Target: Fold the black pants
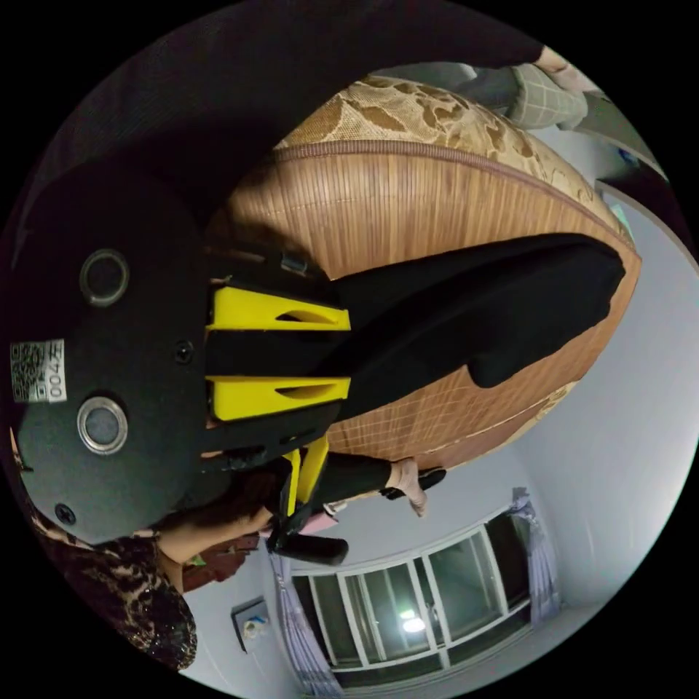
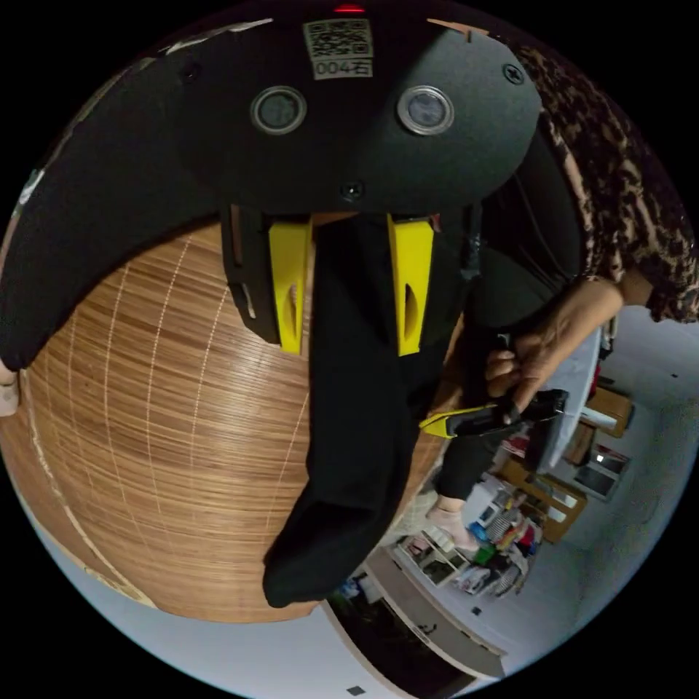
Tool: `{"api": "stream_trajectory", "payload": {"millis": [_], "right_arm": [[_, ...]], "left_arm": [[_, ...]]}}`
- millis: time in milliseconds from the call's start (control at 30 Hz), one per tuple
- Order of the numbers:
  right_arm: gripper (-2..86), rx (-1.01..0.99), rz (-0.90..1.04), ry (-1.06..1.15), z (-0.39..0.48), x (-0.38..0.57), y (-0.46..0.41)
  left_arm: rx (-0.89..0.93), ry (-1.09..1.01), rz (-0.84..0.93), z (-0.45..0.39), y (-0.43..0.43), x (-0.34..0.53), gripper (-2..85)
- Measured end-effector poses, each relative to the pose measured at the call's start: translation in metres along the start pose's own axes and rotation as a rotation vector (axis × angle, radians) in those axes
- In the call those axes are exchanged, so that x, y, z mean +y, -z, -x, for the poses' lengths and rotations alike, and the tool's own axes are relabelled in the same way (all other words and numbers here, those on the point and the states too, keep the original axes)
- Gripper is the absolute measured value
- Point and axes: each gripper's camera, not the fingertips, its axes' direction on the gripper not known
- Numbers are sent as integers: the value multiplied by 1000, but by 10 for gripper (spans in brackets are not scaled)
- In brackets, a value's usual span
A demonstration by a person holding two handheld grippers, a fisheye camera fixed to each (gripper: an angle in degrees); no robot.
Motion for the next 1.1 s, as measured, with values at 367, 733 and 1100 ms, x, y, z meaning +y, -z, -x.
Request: {"api": "stream_trajectory", "payload": {"millis": [367,733,1100], "right_arm": [[67,103,91,23,46,-8,-19],[61,88,135,238,147,-12,-8],[90,-216,44,-35,54,5,-31]], "left_arm": [[105,-2,-3,19,10,30,140],[356,90,-84,53,37,54,122],[-75,68,56,22,3,56,30]]}}
